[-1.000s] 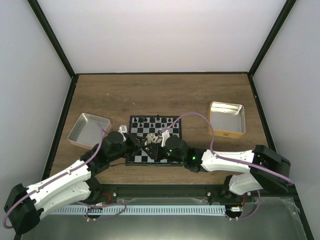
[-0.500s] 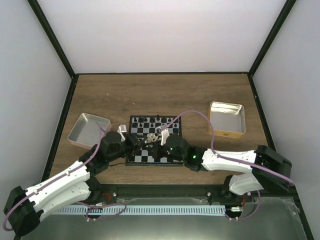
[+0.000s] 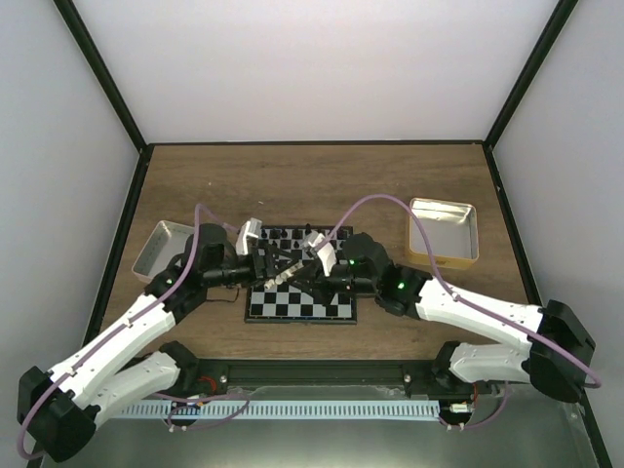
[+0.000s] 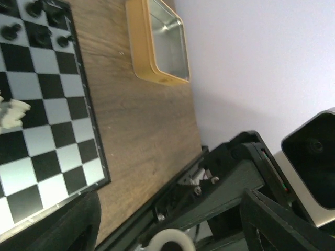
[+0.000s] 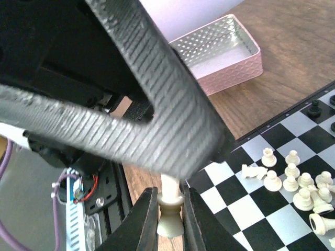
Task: Set up the chess pieces on the board
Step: Place the chess piece on the chessboard.
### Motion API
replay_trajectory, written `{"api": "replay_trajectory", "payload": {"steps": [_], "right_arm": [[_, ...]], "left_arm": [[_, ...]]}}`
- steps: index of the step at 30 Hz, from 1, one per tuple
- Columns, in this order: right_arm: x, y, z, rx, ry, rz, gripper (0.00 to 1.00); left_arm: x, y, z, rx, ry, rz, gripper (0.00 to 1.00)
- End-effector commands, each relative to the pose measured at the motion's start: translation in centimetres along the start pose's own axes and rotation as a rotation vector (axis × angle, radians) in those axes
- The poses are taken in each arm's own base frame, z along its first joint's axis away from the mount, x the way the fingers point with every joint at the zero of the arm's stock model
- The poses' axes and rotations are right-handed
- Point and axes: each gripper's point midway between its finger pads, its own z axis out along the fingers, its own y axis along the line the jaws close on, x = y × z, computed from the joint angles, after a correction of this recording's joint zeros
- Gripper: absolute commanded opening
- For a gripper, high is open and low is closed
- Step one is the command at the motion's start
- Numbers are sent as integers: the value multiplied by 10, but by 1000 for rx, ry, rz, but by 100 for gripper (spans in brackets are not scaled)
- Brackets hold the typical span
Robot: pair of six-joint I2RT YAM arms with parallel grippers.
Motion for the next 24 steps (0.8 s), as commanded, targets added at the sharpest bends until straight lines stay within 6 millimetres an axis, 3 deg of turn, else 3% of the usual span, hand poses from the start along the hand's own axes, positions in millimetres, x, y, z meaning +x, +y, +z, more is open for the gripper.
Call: {"api": "replay_trajectory", "payload": {"steps": [1, 4, 8, 13, 19, 24], "right_arm": [[10, 8, 0, -46, 115, -110, 7], [11, 5, 1, -32, 120, -117, 6], [15, -3, 2, 7, 140, -119, 6], [14, -4, 1, 20, 136, -115, 6], [3, -3, 0, 24, 100, -119, 4], [3, -4, -1, 32, 89, -112, 3]], "left_arm": [[19, -13, -1, 68, 129, 100, 71], [25, -5, 0, 42, 157, 97, 54], [20, -10, -4, 43, 148, 122, 43], [22, -10, -4, 57, 158, 118, 39], [26, -6, -2, 54, 175, 110, 40], [26, -5, -1, 52, 176, 109, 28]]}}
